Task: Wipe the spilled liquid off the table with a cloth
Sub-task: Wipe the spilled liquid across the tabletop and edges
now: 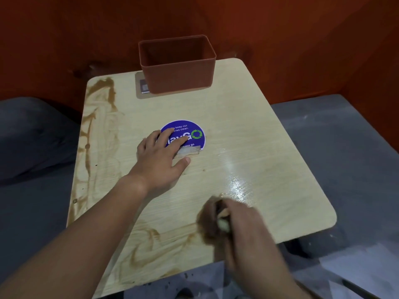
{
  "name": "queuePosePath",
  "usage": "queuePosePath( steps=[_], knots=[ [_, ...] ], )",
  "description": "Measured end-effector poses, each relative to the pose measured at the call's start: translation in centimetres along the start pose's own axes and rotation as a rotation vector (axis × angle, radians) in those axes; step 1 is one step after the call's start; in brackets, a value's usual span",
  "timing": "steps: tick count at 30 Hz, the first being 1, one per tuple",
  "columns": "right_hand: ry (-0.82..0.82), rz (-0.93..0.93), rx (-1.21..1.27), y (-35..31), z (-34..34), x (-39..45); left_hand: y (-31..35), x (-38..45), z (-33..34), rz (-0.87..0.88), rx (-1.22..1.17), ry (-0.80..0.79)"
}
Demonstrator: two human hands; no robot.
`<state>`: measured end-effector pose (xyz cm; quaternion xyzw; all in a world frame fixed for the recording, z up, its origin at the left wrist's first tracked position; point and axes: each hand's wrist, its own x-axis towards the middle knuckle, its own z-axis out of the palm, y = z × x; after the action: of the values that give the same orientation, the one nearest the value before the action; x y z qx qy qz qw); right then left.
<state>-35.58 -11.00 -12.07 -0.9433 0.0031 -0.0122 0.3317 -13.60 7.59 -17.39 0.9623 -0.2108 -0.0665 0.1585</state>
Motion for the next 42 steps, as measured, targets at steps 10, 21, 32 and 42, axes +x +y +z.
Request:
queuePosePath(
  steps=[10, 21, 32, 42],
  knots=[
    [0.23, 0.323, 0.142, 7.0, -5.5, 5.3, 0.2, -0.1, -0.5, 0.005, -0.01, -0.015],
    [0.027, 0.027, 0.392, -0.9, -0.2, 1.8, 0.1, 0.0, -1.0, 0.01, -0.056, -0.05],
    [0.246, 0.276, -0.028, 4.5, -1.4, -1.6, -0.4, 0.2, -0.1, 0.029, -0.008, -0.006],
    [0.395, 0.379, 0.224, 1.9, -0.5, -1.7, -0.5, 0.4, -0.3, 0.041, -0.023, -0.033]
  ],
)
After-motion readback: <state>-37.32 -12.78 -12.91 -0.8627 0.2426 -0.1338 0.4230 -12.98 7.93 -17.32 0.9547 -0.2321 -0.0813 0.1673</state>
